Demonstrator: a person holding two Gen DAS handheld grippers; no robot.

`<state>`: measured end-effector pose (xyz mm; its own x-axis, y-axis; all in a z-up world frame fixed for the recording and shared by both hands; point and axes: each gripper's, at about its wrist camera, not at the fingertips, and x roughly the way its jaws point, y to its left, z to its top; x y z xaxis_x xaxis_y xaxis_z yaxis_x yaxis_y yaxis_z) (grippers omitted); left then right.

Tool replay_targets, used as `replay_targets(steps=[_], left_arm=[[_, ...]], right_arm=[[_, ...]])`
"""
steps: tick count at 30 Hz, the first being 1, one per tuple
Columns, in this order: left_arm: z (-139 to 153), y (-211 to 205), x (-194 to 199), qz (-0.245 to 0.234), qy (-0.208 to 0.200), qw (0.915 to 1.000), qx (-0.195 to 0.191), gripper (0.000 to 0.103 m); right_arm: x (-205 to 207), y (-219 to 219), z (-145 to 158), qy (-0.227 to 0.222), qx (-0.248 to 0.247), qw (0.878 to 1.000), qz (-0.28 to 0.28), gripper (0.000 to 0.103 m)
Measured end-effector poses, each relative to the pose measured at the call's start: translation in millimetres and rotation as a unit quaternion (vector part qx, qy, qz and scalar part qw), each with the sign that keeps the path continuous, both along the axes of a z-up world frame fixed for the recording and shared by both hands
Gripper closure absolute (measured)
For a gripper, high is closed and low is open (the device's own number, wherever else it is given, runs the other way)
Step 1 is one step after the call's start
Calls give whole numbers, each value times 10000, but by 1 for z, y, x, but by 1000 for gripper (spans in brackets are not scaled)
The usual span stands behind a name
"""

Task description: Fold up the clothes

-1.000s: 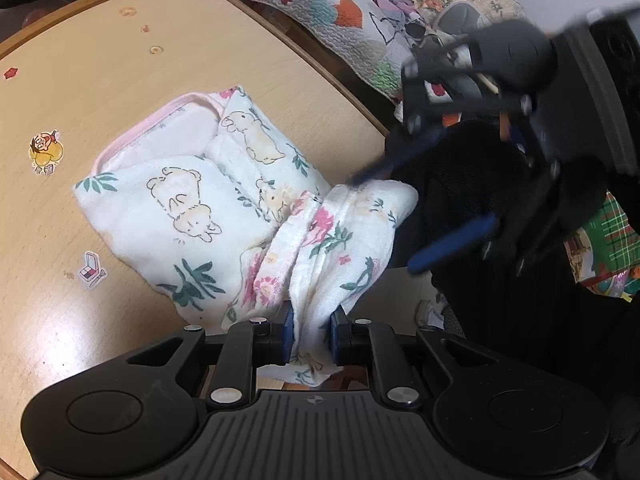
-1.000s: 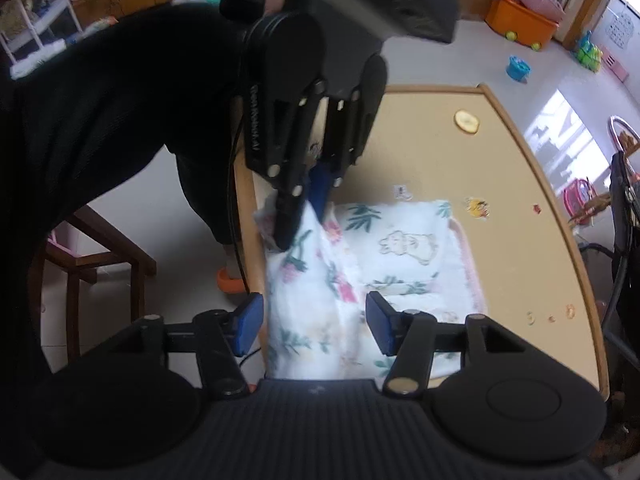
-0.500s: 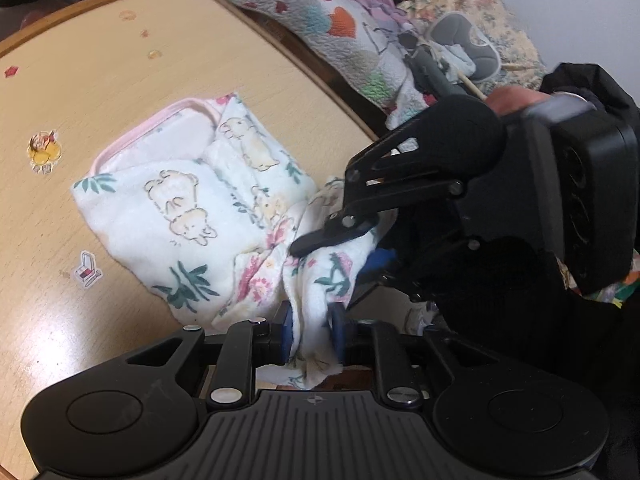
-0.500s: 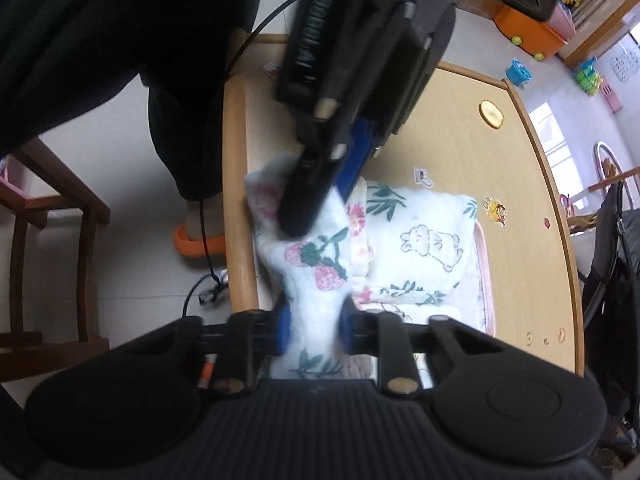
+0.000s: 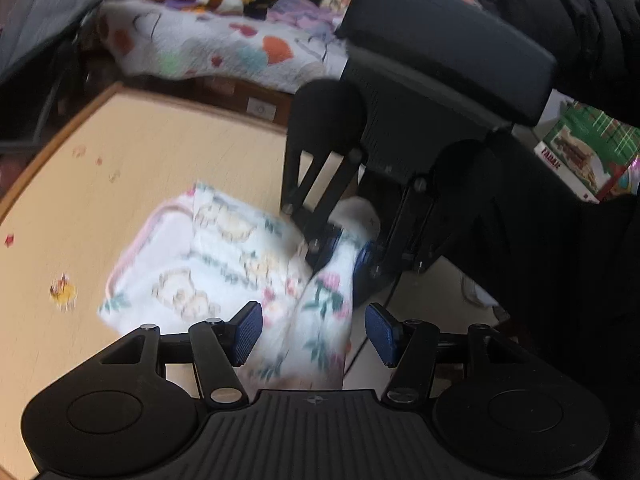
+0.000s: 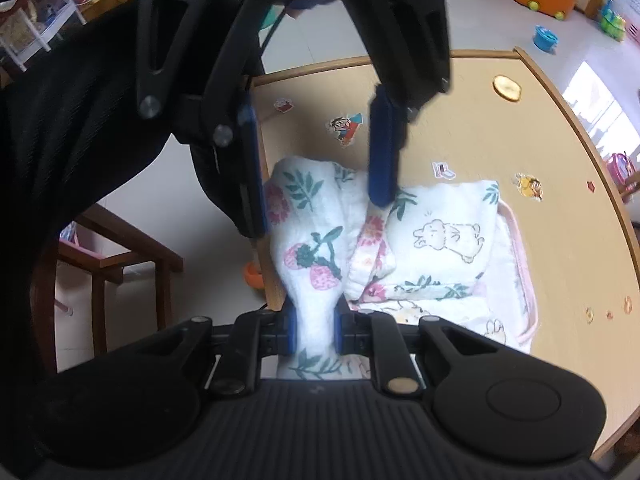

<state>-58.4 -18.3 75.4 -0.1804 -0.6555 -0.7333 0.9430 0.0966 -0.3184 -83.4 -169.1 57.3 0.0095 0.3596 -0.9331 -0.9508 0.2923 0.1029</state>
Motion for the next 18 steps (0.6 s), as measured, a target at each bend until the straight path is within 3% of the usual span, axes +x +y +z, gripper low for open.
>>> replay_targets(steps=[2, 6, 10, 14, 18], left_arm=[[-7, -4, 5, -48, 260, 9996, 68, 44], [-32, -11, 12, -146, 682, 9956, 625, 44], [-45, -4, 20, -70, 1165, 9912, 627, 44], [-45, -3, 26, -22, 1160, 9912, 635, 44], [-35, 4, 37, 221, 896, 9943, 529, 44]], right_arm=[[1, 0, 0, 5, 13, 10000, 41, 86], [5, -3, 1, 95, 84, 9999, 63, 86], [16, -8, -2, 360, 220, 9991, -58, 86], [29, -7, -9, 710, 296, 9969, -138, 86], [44, -10, -11, 1011, 341, 9940, -224, 86]])
